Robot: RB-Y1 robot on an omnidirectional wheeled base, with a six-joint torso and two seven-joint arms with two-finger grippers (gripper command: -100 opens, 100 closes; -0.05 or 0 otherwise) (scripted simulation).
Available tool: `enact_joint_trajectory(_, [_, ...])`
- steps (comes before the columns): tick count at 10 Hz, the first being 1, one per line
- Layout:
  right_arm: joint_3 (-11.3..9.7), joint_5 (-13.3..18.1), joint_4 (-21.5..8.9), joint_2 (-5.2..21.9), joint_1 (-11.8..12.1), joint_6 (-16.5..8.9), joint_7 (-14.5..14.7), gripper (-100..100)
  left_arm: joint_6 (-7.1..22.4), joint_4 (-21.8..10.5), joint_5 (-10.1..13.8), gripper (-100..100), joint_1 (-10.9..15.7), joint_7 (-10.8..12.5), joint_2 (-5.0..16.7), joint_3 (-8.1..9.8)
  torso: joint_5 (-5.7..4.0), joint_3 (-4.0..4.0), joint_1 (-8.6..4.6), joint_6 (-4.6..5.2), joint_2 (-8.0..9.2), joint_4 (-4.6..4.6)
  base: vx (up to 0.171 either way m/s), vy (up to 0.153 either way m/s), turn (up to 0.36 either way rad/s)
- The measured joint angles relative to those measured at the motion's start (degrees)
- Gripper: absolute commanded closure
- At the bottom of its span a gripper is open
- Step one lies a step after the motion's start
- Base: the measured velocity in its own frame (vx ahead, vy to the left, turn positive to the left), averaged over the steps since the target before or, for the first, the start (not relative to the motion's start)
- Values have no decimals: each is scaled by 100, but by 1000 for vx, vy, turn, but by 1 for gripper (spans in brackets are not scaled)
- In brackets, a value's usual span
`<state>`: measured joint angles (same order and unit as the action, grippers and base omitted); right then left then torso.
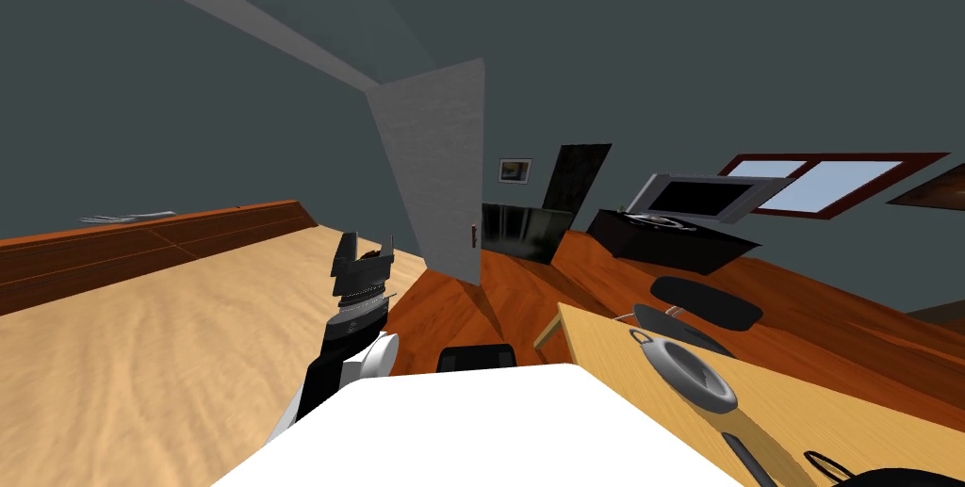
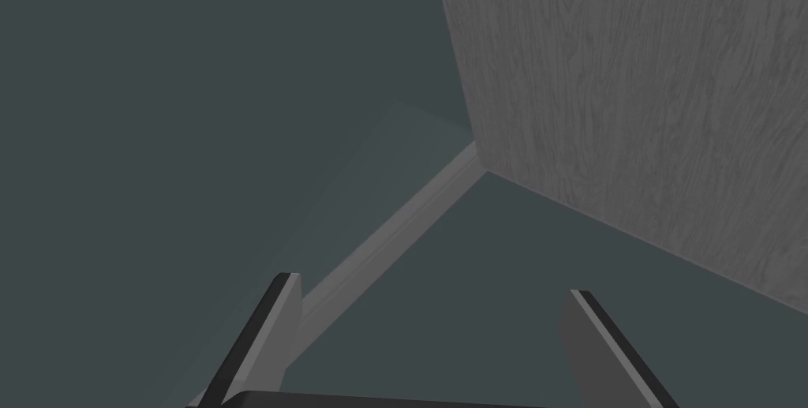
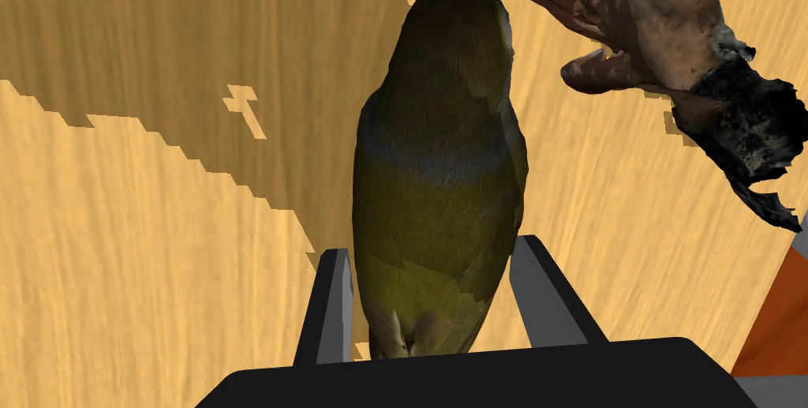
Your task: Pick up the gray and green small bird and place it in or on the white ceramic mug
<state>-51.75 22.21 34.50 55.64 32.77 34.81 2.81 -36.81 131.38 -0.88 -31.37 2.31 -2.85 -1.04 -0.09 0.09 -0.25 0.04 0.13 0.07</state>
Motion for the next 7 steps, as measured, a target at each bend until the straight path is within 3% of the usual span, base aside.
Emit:
enact_joint_trajectory(4, [636,699,-42,-97,109,173,-202,100,0,0,0,0,0,0,0,0,3,-1,3,-1,-1,0,5,7,-12])
enact_joint_trajectory(7, [990,1147,-27,-114,166,246,-319,100,0,0,0,0,0,0,0,0,6,-1,5,-1,0,-2,4,5,-14])
